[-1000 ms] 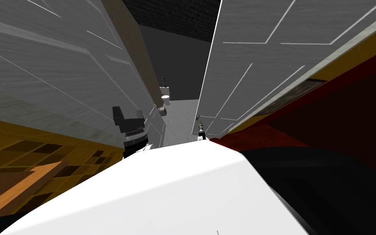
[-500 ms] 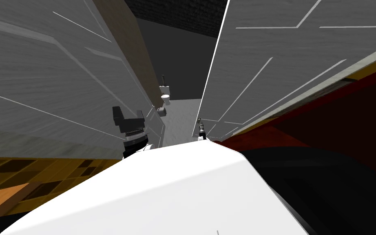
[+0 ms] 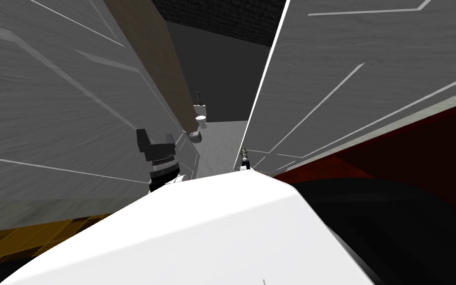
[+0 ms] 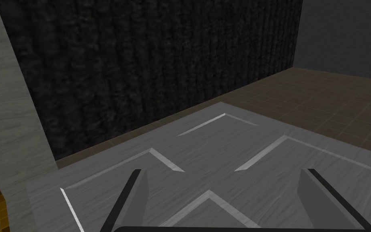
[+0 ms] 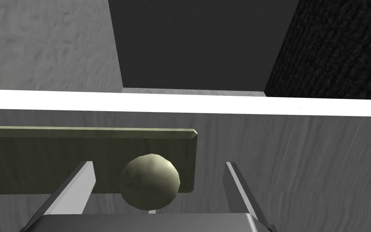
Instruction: Push the door open
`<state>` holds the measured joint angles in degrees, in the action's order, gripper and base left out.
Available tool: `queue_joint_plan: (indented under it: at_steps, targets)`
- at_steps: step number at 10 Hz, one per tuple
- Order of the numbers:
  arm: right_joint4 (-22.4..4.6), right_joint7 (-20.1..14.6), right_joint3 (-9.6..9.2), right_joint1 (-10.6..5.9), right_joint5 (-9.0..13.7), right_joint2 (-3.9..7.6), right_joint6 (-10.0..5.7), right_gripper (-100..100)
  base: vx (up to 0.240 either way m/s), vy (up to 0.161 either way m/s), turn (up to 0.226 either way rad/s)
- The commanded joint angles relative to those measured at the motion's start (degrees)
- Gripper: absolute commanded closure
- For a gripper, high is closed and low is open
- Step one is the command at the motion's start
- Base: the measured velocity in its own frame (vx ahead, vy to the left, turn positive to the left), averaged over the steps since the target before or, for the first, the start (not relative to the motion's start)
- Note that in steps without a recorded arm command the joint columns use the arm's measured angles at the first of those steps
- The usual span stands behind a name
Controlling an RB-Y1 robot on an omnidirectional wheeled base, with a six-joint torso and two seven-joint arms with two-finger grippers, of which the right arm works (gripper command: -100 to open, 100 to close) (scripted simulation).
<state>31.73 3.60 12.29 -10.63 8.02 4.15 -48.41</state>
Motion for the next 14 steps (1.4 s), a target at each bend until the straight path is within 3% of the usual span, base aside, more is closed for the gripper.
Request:
queue_joint_plan:
  at_steps: [1, 2, 7, 8, 14]
  targets:
    - [0.0, 0.0, 0.0, 0.0, 0.0, 0.0, 0.0, -100, 0.083, -0.024, -0.004]
    - [0.0, 0.0, 0.0, 0.0, 0.0, 0.0, 0.0, 100, -0.019, 0.01, 0.005]
    - [0.0, 0.0, 0.0, 0.0, 0.0, 0.0, 0.0, 100, -0.013, 0.003, 0.001]
    - [-0.1, 0.3, 0.73, 0.12, 0.5, 0.35, 0.14, 100, 0.1, 0.013, -0.026]
    - [-0.3, 1.1, 3.49, 0.32, 2.2, 1.45, 0.2, 100, 0.197, 0.003, -0.041]
